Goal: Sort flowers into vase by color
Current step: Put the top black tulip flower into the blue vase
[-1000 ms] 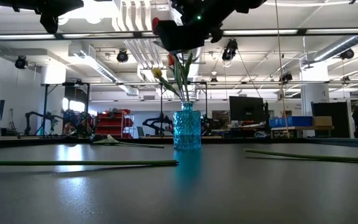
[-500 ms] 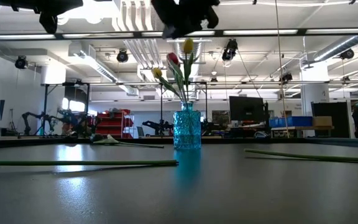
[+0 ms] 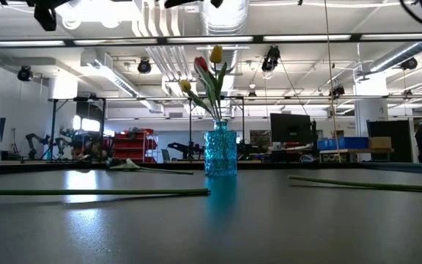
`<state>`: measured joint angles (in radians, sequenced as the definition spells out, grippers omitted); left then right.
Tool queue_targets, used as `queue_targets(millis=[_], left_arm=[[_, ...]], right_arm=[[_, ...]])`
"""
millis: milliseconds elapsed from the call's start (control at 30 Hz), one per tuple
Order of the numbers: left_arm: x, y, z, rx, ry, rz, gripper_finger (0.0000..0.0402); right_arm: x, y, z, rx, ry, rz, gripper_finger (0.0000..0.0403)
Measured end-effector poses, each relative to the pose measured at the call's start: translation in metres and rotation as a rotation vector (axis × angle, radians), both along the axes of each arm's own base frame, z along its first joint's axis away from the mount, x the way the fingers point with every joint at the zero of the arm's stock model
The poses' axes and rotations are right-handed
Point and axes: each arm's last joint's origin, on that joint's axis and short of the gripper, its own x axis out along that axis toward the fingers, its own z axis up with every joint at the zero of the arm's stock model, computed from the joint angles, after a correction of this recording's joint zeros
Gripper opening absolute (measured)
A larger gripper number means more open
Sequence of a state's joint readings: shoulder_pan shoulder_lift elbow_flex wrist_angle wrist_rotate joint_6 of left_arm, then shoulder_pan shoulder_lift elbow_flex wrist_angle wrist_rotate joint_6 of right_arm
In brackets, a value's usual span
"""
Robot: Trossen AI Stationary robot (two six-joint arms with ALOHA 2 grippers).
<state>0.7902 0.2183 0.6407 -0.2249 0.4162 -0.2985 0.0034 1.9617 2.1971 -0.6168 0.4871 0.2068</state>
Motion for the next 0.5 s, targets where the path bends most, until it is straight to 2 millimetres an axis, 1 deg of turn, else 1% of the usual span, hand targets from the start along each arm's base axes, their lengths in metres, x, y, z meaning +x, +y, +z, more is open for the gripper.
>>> queue_targets(millis=[67, 133, 167, 233, 300, 433, 500], left_arm=[[-0.002, -0.002, 0.000, 0.006, -0.011, 0.013, 0.0000], [-0.004, -0.004, 0.001, 0.013, -0.020, 0.016, 0.0000], [-0.005, -0.004, 0.001, 0.017, -0.024, 0.016, 0.0000], [-0.006, -0.006, 0.001, 0.022, -0.029, 0.016, 0.0000], [-0.008, -0.007, 0.001, 0.019, -0.037, 0.019, 0.0000], [-0.008, -0.007, 0.000, 0.010, -0.034, 0.031, 0.0000], [-0.007, -0.006, -0.002, -0.032, -0.034, 0.027, 0.0000]], right_arm=[[0.010, -0.005, 0.005, 0.028, -0.010, 0.001, 0.0119], [0.020, -0.010, -0.002, 0.043, -0.045, -0.013, 0.0120], [0.019, -0.014, -0.002, 0.062, -0.076, -0.004, 0.0122], [0.021, -0.020, -0.012, 0.124, -0.082, -0.018, 0.0126], [0.020, -0.024, -0.015, 0.153, -0.070, -0.039, 0.0132], [0.023, -0.025, -0.020, 0.100, -0.018, -0.015, 0.0143], [0.023, -0.021, -0.020, 0.068, 0.000, 0.009, 0.0147]])
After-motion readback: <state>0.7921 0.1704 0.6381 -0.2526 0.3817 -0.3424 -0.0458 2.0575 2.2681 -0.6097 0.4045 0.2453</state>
